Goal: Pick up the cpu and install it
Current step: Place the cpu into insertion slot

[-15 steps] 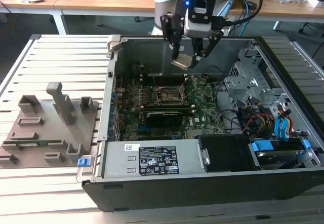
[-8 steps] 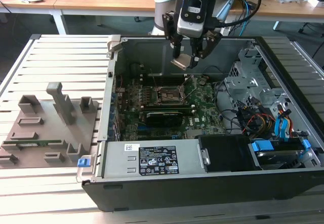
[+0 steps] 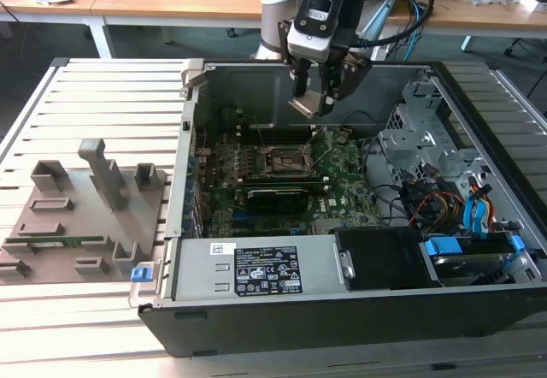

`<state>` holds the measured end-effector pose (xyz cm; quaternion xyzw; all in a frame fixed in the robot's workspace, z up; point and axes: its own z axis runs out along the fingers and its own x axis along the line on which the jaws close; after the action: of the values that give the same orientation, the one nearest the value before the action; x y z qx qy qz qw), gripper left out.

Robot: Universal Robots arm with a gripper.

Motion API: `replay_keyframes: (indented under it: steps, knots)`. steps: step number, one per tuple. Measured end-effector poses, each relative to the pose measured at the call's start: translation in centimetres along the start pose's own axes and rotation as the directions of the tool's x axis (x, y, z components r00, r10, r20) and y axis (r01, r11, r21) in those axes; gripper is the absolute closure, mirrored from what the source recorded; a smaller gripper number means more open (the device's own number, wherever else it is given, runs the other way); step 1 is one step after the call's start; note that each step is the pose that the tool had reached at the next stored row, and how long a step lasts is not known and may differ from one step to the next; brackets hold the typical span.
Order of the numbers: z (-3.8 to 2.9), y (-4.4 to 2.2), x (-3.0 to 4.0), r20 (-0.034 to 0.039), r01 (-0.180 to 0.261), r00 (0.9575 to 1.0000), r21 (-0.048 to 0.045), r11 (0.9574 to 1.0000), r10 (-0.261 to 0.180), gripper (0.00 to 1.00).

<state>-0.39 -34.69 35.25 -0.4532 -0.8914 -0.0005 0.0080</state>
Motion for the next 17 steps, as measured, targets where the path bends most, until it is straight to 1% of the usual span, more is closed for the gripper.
replay_keyframes:
  steps: [2, 3, 5, 7, 8, 9, 10, 11, 12, 14, 17]
  knots:
    - [0.00, 0.00, 0.00, -0.0002, -0.022, 0.9998, -0.0003, 0.9998, 0.022, 0.45]
    - [0.00, 0.00, 0.00, -0.0004, -0.046, 0.9989, -0.0007, 0.9989, 0.046, 0.45]
    - [0.00, 0.00, 0.00, -0.0007, -0.094, 0.9956, -0.0013, 0.9956, 0.094, 0.45]
    - [0.00, 0.00, 0.00, -0.0008, -0.111, 0.9938, -0.0016, 0.9938, 0.111, 0.45]
    - [0.00, 0.00, 0.00, -0.0009, -0.128, 0.9918, -0.0018, 0.9918, 0.128, 0.45]
    - [0.01, 0.00, 0.00, -0.0012, -0.150, 0.9887, -0.0022, 0.9887, 0.150, 0.45]
    - [0.00, 0.00, 0.00, -0.0013, -0.163, 0.9866, -0.0023, 0.9866, 0.163, 0.45]
    - [0.00, 0.00, 0.00, -0.0015, -0.182, 0.9833, -0.0026, 0.9833, 0.182, 0.45]
    - [0.00, 0.00, 0.00, -0.0017, -0.211, 0.9774, -0.0029, 0.9774, 0.211, 0.45]
    - [0.00, 0.00, 0.00, -0.0021, -0.248, 0.9687, -0.0034, 0.9687, 0.248, 0.45]
    - [0.00, 0.00, 0.00, -0.0024, -0.276, 0.9613, -0.0037, 0.9613, 0.276, 0.45]
